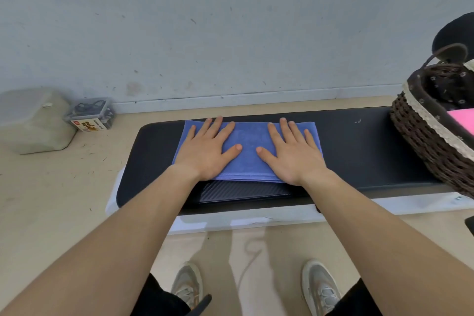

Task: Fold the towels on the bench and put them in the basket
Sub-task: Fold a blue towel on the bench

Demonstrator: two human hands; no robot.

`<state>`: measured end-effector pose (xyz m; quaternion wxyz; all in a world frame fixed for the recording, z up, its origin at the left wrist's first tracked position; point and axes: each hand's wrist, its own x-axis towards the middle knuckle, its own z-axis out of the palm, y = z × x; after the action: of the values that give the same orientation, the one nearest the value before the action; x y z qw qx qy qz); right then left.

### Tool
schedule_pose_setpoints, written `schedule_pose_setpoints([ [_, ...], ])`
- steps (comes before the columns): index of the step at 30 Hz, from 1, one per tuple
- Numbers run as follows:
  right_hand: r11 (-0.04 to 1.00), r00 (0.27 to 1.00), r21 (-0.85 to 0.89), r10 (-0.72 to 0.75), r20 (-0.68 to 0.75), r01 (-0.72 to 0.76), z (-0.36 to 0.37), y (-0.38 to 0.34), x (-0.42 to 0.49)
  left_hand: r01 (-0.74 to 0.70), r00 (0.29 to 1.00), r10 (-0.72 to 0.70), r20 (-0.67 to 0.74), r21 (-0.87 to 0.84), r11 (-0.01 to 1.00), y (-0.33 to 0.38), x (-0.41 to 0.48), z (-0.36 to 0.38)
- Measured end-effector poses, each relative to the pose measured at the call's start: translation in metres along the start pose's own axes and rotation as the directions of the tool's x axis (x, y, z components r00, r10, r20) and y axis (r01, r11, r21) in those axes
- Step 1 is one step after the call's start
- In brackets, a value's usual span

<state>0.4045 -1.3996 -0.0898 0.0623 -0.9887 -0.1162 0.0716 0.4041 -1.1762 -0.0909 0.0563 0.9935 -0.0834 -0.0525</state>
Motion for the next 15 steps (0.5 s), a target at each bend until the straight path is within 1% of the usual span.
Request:
schedule_pose_setpoints([
  [5, 0.993, 0.993, -0.016, 0.116, -0.004, -0.116, -0.001, 0.020, -0.012, 0.112, 0.994, -0.112, -0.010, 0.020, 0.994, -0.010, -0.008, 0.002],
  [8, 0.991, 0.991, -0.003, 0.130, 0.015, -0.130, -0.003, 0.026, -0.020, 0.151, 0.989, -0.151, 0.001, -0.001, 0.989, -0.007, -0.018, 0.002],
  [11, 0.993, 0.992, -0.024, 0.116, 0.050, -0.115, -0.005, 0.027, -0.031, 0.154, 0.988, -0.153, 0.023, -0.015, 0.988, 0.000, -0.034, 0.004],
  [13, 0.992, 0.992, -0.063, 0.110, 0.059, -0.107, -0.009, 0.026, -0.038, 0.127, 0.992, -0.127, 0.001, -0.065, 0.990, -0.002, -0.043, 0.002],
  [15, 0.991, 0.997, -0.109, 0.076, 0.019, -0.073, -0.015, 0.022, -0.042, 0.111, 0.987, -0.132, -0.095, -0.205, 0.973, -0.011, -0.047, -0.004],
])
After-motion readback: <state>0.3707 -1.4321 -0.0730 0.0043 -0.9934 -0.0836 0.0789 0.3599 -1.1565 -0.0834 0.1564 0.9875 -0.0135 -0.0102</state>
